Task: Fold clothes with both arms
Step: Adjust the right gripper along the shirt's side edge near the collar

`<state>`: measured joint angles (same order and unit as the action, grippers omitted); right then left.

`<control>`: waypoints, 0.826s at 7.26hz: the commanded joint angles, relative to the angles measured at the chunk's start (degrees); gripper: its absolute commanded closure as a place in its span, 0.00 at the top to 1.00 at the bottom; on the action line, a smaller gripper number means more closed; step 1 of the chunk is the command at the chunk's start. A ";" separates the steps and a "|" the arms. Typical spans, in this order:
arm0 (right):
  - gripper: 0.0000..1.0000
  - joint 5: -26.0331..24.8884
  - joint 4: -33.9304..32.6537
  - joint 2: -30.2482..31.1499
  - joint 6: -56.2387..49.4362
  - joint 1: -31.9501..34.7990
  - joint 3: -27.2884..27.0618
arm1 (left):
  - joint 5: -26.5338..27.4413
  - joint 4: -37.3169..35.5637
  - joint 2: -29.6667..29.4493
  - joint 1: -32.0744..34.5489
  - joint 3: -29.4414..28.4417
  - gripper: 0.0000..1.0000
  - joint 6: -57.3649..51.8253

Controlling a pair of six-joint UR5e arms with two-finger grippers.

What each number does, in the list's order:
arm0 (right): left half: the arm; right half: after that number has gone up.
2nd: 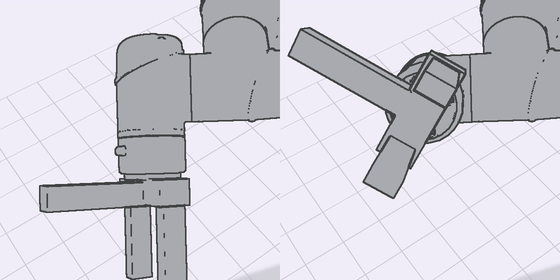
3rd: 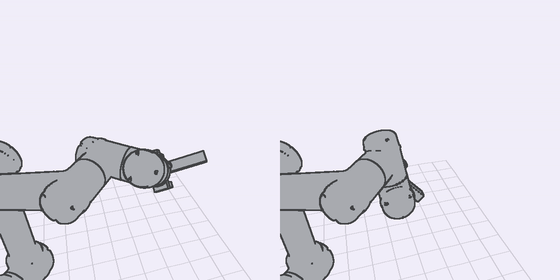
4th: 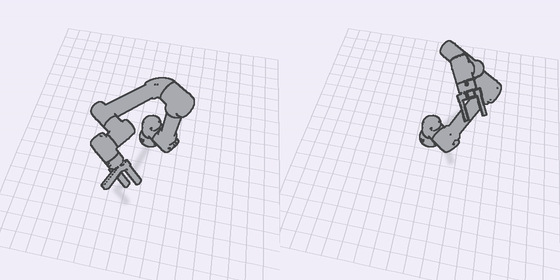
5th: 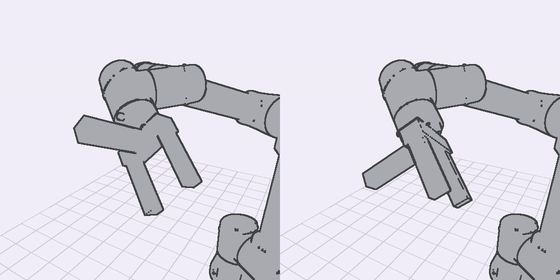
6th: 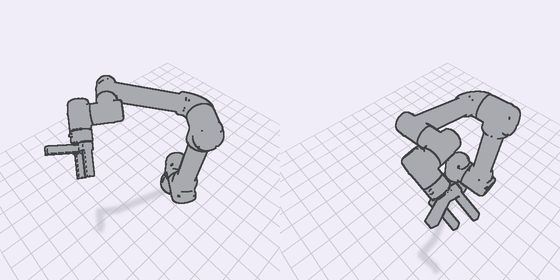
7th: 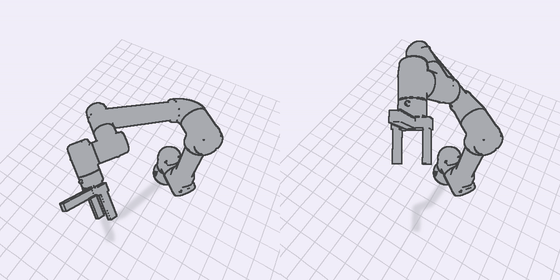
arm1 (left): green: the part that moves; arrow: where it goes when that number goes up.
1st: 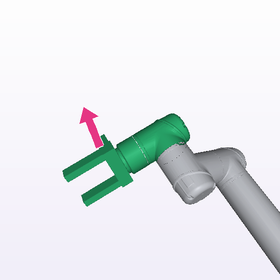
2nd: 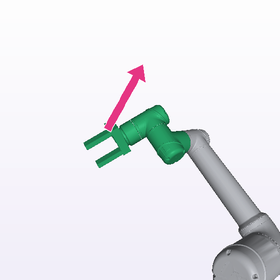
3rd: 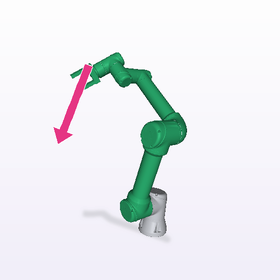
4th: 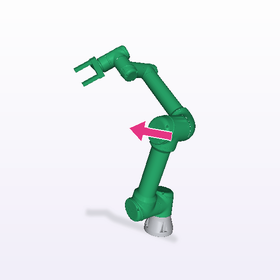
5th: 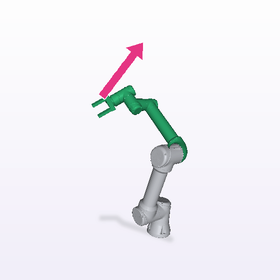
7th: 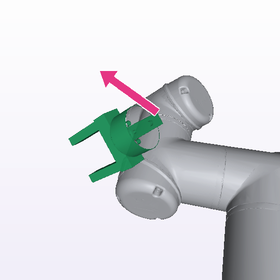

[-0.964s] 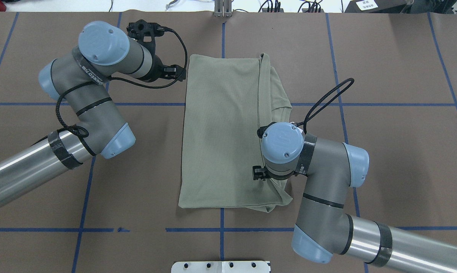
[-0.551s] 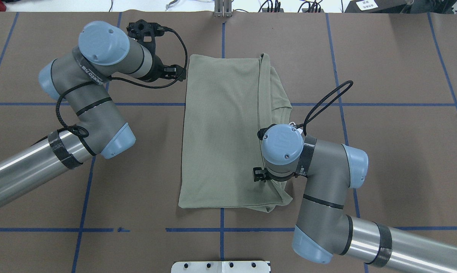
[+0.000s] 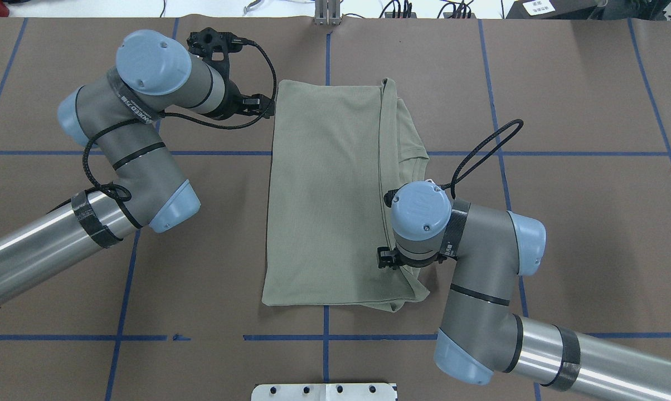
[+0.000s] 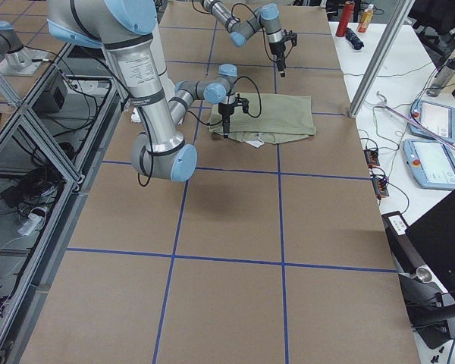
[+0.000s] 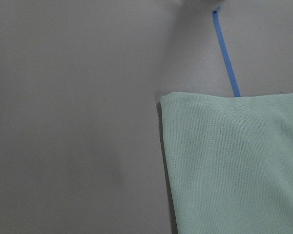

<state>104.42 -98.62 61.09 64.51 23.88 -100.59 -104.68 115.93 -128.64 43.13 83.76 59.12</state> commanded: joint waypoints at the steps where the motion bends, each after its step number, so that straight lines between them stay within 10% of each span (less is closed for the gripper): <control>1: 1.00 0.52 0.01 1.74 -0.18 1.69 -0.48 | 0.00 0.00 -0.12 -0.06 0.00 1.00 0.03; 6: 1.00 1.05 0.36 6.85 -0.18 3.62 -5.13 | 0.00 0.00 -0.30 -0.24 0.17 1.00 0.12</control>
<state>105.46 -98.29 67.06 64.34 27.03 -103.97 -104.68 115.93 -128.93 42.94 83.87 59.23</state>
